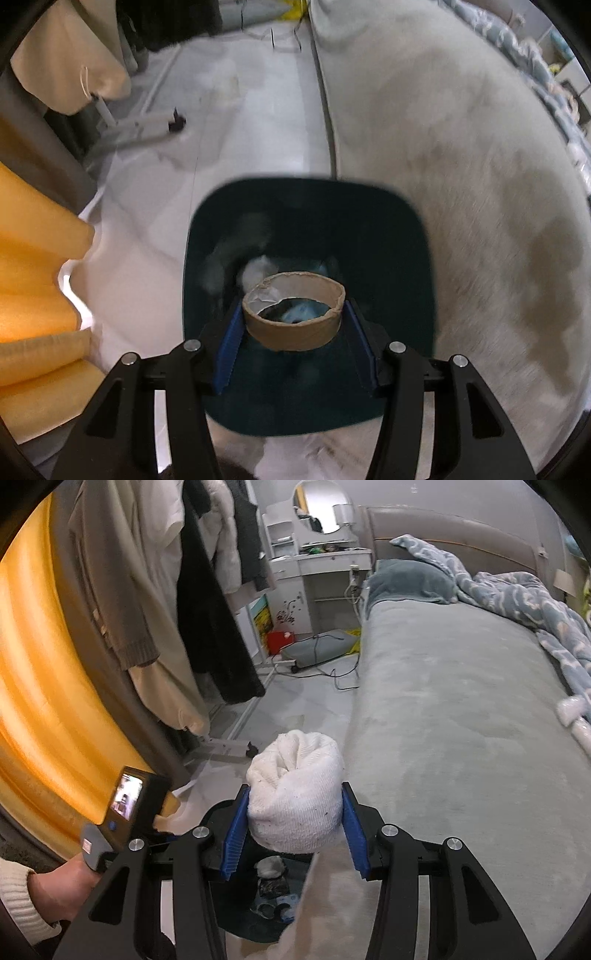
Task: Collect trash
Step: 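Carry the tape roll and towel over the bin and open the left tool, then open the right tool to drop the white towel into the green bin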
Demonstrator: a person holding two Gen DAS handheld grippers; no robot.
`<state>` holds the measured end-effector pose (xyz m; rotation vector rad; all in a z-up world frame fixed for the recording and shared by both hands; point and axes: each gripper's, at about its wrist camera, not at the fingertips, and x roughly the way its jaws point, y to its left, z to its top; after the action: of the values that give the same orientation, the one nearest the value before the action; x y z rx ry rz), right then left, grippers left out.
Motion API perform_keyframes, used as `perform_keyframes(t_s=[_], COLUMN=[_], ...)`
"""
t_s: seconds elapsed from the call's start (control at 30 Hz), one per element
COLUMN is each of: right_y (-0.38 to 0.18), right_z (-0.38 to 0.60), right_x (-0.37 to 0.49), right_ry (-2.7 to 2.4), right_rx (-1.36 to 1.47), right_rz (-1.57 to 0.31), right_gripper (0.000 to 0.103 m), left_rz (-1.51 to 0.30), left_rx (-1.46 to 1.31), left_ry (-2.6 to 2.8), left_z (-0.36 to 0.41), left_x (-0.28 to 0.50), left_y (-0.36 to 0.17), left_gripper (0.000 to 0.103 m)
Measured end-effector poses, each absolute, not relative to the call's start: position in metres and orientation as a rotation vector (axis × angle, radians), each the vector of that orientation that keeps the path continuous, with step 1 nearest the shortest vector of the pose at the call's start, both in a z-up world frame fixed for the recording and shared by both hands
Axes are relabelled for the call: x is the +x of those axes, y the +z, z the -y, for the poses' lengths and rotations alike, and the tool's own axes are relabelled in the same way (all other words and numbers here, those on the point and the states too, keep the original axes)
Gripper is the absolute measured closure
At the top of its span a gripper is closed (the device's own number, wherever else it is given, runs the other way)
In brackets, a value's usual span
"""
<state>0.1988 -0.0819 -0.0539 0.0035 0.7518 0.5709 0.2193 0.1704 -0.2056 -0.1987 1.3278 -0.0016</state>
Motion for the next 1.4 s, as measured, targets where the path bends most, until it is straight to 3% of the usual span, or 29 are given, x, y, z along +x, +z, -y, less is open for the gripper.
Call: perform_keyframes(t_s=[0.23, 0.5, 0.8, 1.4], right_y=[-0.063, -0.076, -0.099, -0.155], right_z=[0.052, 0.025, 0.007, -0.054], right_x=[0.198, 0.201, 0.202, 0.183], right_ry=[0.623, 0.661, 0.676, 0.689], right_rx=[-0.035, -0.093, -0.151, -0.318], right_rz=[-0.774, -0.811, -0.891, -1.073], right_gripper=[0.055, 0.055, 0.055, 0.055], left_rz=[-1.449, -1.509, -1.419, -1.102], left_rx=[-0.157, -0.190, -0.204, -0.306], left_ry=[0.002, -0.007, -0.068, -0.140], left_z=[-0.176, -0.190, -0.211, -0.248], left_x=[0.208, 0.200, 0.186, 0.173], left_y=[-0.236, -0.249, -0.229, -0.135], left_gripper=[0.046, 0.031, 0.031, 0.053])
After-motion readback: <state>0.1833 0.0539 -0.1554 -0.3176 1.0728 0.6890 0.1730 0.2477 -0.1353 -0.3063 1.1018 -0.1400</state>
